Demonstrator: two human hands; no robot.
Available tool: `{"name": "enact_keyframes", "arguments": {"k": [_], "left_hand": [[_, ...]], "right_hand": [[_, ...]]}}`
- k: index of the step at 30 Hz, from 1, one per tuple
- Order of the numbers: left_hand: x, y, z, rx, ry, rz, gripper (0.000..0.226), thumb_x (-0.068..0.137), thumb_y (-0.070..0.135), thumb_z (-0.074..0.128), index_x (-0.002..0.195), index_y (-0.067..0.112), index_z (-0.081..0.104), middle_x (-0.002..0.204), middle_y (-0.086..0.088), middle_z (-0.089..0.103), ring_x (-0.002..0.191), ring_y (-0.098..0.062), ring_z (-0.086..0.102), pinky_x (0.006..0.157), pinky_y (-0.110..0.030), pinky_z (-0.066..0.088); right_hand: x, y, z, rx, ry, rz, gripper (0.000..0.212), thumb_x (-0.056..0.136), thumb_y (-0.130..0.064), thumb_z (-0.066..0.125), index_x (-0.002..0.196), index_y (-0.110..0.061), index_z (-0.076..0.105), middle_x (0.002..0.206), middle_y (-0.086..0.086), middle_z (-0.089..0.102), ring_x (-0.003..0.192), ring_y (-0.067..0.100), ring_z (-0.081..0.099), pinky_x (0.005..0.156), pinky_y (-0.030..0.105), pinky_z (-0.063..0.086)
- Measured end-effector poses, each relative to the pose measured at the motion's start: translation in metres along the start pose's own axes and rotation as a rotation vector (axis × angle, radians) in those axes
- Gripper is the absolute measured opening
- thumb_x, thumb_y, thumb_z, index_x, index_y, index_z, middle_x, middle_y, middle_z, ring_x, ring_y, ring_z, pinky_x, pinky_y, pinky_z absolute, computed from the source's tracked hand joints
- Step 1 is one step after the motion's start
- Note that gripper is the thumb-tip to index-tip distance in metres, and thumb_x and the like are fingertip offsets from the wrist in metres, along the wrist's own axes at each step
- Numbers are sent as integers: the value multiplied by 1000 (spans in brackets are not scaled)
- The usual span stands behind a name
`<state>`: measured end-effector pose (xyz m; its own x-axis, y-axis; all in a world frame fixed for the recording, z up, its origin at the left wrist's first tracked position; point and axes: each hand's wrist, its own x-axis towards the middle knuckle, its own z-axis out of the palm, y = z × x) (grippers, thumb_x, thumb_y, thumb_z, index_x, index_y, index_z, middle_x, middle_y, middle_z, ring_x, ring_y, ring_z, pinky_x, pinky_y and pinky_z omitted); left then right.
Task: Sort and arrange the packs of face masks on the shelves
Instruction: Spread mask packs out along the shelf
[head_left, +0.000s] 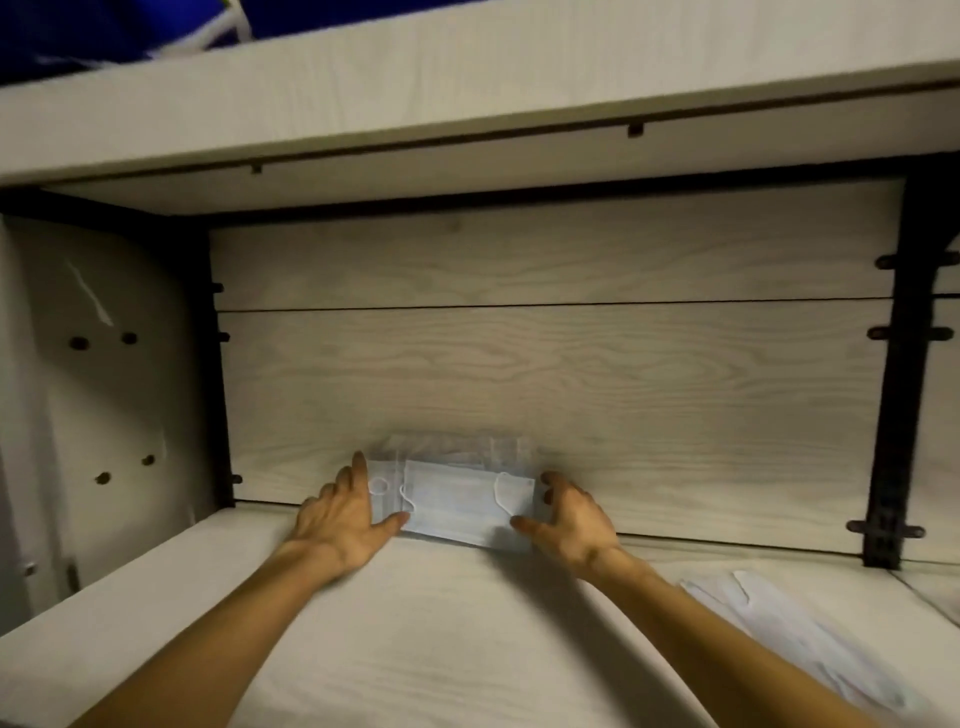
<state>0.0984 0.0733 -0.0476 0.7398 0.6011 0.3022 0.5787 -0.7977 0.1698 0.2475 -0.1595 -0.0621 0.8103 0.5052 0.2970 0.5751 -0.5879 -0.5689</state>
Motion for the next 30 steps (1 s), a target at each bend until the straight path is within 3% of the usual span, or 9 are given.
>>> {"name": "enact_keyframes", "arguments": {"k": [4, 10, 14, 17, 19, 23, 26, 28, 30], "left_hand": [[15, -3, 16, -153, -53, 20, 117, 82, 78, 52, 159, 13, -7, 164, -9, 21, 141, -31, 40, 110, -38, 38], [20, -10, 28, -296, -77, 109, 116, 82, 73, 59, 160, 16, -4, 166, -9, 13, 147, -30, 32, 117, -39, 33], [14, -20, 28, -394, -91, 133, 103, 86, 65, 61, 161, 20, 6, 166, -1, 18, 149, -22, 29, 119, -33, 28], [11, -26, 20, -684, -189, 70, 65, 89, 64, 52, 146, 35, 43, 159, 7, 37, 141, -15, 40, 116, -29, 30], [1, -23, 8, -900, -236, -16, 49, 97, 62, 40, 134, 34, 55, 153, 1, 47, 134, -17, 47, 110, -30, 34], [-22, -13, -12, -988, -423, -207, 90, 90, 80, 27, 157, 20, 29, 156, -13, 40, 132, -29, 52, 103, -38, 43], [-32, -11, -17, -946, -462, -249, 80, 83, 78, 52, 136, 19, 55, 131, -12, 64, 103, -23, 69, 75, -33, 59], [-36, -12, -15, -931, -451, -261, 58, 85, 55, 71, 123, 12, 63, 110, -13, 74, 91, -22, 74, 70, -33, 62], [-44, -8, -13, -962, -436, -277, 37, 89, 27, 73, 119, 7, 64, 102, -19, 76, 86, -25, 74, 72, -36, 62]], "right_hand": [[6, -10, 15, 78, 86, 34, 62, 76, -54, 78, 119, -17, 54, 110, 3, 66, 102, 27, 63, 82, 35, 51], [9, -19, 25, 127, 101, 21, 34, 74, -41, 81, 76, -22, 54, 75, -3, 58, 73, 21, 56, 62, 33, 41], [2, -22, 27, 154, 98, -40, 36, 75, -45, 77, 85, -17, 58, 77, -4, 61, 73, 20, 58, 58, 32, 46], [-8, -22, 31, 61, 88, -128, 49, 75, -57, 61, 104, -19, 67, 89, 1, 73, 83, 24, 68, 71, 40, 56], [-22, -24, 29, -143, 137, -192, 41, 85, -53, 58, 109, -21, 64, 98, 5, 72, 92, 30, 67, 75, 37, 53], [-43, -28, 26, -310, 130, -446, 23, 91, -37, 62, 108, -21, 65, 109, 5, 70, 110, 29, 59, 86, 35, 44], [-51, -26, 23, -390, -32, -531, 47, 84, -52, 65, 125, -28, 65, 122, -4, 68, 123, 21, 52, 98, 34, 41], [-57, -25, 19, -371, -81, -551, 72, 75, -78, 59, 129, -31, 62, 126, -9, 66, 124, 17, 52, 101, 33, 44], [-69, -23, 9, -355, -147, -554, 99, 61, -99, 44, 133, -33, 58, 132, -14, 61, 126, 11, 50, 106, 33, 44]]}}
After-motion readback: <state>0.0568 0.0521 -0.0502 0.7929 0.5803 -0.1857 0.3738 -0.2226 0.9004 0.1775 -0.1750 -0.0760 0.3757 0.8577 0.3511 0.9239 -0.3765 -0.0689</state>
